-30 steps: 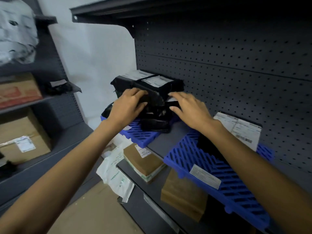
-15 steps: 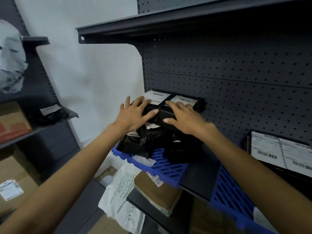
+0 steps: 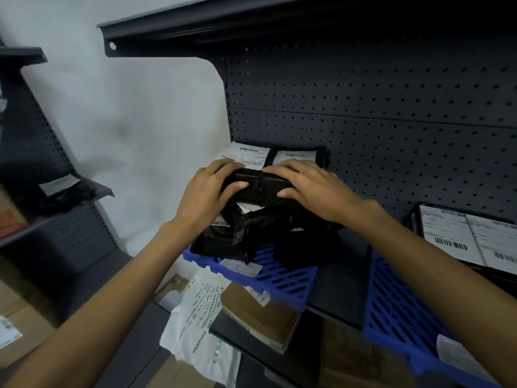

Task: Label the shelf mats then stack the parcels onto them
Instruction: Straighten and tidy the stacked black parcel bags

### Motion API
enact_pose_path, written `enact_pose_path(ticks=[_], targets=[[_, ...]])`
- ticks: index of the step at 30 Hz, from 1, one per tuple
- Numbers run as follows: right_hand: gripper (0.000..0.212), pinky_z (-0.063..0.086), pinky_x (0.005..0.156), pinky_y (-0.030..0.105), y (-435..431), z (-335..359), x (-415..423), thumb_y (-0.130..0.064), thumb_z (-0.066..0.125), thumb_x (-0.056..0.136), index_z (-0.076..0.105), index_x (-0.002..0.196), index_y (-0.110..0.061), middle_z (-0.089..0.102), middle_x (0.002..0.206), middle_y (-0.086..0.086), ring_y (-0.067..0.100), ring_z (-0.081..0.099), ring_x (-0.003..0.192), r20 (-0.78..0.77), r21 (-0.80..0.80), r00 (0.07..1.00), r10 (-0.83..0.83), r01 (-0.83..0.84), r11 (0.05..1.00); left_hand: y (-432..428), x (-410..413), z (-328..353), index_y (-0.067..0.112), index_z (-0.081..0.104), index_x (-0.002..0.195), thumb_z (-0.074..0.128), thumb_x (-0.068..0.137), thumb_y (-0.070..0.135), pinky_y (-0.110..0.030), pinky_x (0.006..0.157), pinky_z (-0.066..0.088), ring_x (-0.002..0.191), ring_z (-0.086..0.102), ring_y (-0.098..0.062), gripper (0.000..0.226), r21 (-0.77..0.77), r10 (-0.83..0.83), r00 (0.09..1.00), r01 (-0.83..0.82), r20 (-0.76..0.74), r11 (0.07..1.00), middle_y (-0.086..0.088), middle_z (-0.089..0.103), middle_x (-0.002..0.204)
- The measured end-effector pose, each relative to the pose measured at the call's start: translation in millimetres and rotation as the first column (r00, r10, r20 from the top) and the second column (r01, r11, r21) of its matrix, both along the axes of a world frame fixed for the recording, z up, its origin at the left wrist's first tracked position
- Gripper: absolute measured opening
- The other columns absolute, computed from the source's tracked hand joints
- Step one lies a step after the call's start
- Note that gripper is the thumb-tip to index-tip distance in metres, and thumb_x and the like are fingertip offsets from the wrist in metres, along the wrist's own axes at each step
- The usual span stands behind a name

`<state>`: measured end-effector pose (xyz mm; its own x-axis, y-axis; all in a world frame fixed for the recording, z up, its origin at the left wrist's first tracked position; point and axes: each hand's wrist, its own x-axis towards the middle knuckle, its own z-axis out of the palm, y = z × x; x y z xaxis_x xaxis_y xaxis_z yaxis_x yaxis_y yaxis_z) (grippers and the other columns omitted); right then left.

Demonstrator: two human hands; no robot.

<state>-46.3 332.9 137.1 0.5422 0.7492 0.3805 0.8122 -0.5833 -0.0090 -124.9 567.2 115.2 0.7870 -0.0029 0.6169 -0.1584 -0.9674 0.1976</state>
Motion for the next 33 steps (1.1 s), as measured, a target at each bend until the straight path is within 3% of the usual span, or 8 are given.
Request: enact_pose_path(ticks=[8,12,18,24,27,29,31,33], targets=[[0.052,0.048,0.099,0.042,-28,0,22,-0.041,0.044,0.101,0.026,0.15,-0.044,0.037,0.149,-0.012,0.015,0.035,0.136,0.089,-0.072,0.981,0.175,-0.169,0.983,-11,-16,-4,0.036,0.061,0.12,0.056,0.09,0.056,-0.03,0.073,0.046,0.092,0.056,-0.021,0.037,0.077,0.103,0.989,-0.111,0.103,0.991,0.015,0.063,0.119],[0.055,0.044,0.105,0.04,-45,7,41,-0.04,0.042,0.102,0.021,0.153,-0.042,0.034,0.153,-0.01,0.014,0.033,0.139,0.136,-0.174,0.961,0.243,-0.218,0.96,-40,-22,-14,0.038,0.063,0.116,0.055,0.089,0.062,-0.022,0.053,0.029,0.087,0.04,-0.01,0.038,0.097,0.218,0.957,-0.24,0.19,0.966,0.018,0.061,0.109],[0.067,0.036,0.111,0.031,-75,1,68,-0.032,0.051,0.101,0.013,0.154,-0.044,0.036,0.154,-0.011,0.012,0.037,0.137,0.122,-0.211,0.955,0.27,-0.241,0.947,-86,-6,-18,0.03,0.062,0.121,0.056,0.093,0.054,-0.029,0.059,0.043,0.096,0.047,-0.02,0.038,0.076,0.268,0.948,-0.284,0.169,0.956,0.01,0.057,0.114],[0.068,0.027,0.117,0.039,-67,-9,58,-0.059,0.034,0.097,0.006,0.155,-0.04,0.035,0.156,-0.007,0.015,0.035,0.141,0.082,-0.06,0.957,0.277,-0.273,0.96,-82,-26,-36,0.033,0.041,0.144,0.058,0.093,0.048,-0.038,0.082,0.053,0.112,0.048,-0.024,0.055,0.031,0.256,0.954,-0.264,0.156,0.964,0.002,0.036,0.145],[0.078,0.024,0.119,0.04,-48,-13,40,-0.058,0.047,0.094,0.01,0.157,-0.032,0.03,0.158,-0.004,0.018,0.031,0.144,0.154,-0.017,0.945,0.288,-0.289,0.957,-80,-37,-49,0.038,0.024,0.151,0.068,0.084,0.052,-0.046,0.094,0.052,0.128,0.045,-0.03,0.081,-0.151,0.227,0.972,-0.215,0.063,0.965,0.001,0.014,0.157],[0.089,0.021,0.12,0.043,-31,-15,26,-0.055,0.06,0.088,0.01,0.158,-0.029,0.023,0.161,-0.001,0.021,0.026,0.146,0.204,-0.055,0.937,0.284,-0.279,0.959,-80,-39,-55,0.04,0.016,0.153,0.074,0.08,0.048,-0.046,0.089,0.055,0.128,0.048,-0.032,0.093,-0.205,0.209,0.978,-0.202,0.012,0.958,0.002,0.005,0.16],[0.101,0.016,0.121,0.046,-12,-18,16,-0.055,0.067,0.082,0.006,0.158,-0.029,0.018,0.163,0.002,0.024,0.021,0.148,0.224,-0.113,0.94,0.258,-0.238,0.965,-80,-36,-57,0.04,0.013,0.154,0.078,0.079,0.034,-0.043,0.088,0.056,0.127,0.05,-0.029,0.099,-0.238,0.193,0.981,-0.188,-0.002,0.953,0.0,0.006,0.16],[0.108,0.014,0.121,0.047,3,-24,9,-0.054,0.072,0.078,0.004,0.158,-0.027,0.019,0.162,0.003,0.027,0.02,0.147,0.234,-0.133,0.949,0.212,-0.185,0.974,-78,-34,-58,0.036,0.015,0.154,0.079,0.079,0.021,-0.043,0.1,0.05,0.138,0.039,-0.023,0.1,-0.283,0.152,0.988,-0.142,0.015,0.949,0.0,0.016,0.16]])
